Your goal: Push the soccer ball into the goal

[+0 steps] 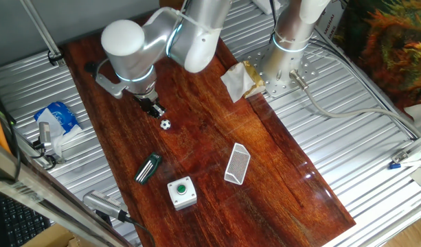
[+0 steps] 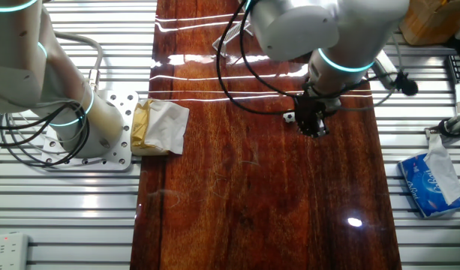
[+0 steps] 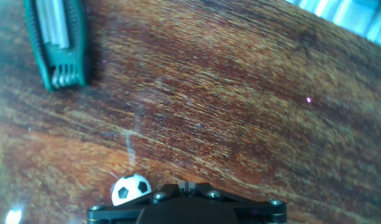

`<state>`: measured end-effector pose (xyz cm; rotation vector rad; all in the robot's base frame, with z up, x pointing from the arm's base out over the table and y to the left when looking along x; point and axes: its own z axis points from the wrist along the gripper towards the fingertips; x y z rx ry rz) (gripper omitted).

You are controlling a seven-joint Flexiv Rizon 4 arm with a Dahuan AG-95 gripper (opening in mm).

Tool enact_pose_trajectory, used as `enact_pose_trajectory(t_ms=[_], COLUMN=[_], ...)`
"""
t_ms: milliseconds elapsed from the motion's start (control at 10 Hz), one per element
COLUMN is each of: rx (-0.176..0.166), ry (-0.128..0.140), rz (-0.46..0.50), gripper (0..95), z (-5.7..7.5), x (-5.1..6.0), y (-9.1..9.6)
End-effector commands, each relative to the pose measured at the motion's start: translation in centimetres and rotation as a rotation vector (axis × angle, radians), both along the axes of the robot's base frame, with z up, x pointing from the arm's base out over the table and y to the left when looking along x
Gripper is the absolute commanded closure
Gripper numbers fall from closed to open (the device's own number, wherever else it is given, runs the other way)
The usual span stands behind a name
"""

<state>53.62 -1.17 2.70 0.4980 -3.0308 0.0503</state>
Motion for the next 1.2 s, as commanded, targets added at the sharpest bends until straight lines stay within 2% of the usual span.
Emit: enact_pose_trajectory(t_ms=[100,800,900,1000,1100,1200], rx=[0.020,0.031,0.050,0.065,0.077,0.073], ry=[0.005,0.013,0.016,0.018,0.018,0.018], rz=[-0.057,-0.087,-0.090,-0.089,-0.094,-0.083], gripper=[95.0,95.0,57.0,38.0,0.0,0.0], z=[-0.5,-1.2,-1.2,-1.2,-1.2,-1.3], x=[0.1,-1.3,-1.3,-1.4,-1.4,-1.4], y=[0.9,2.3,2.3,2.3,2.3,2.3])
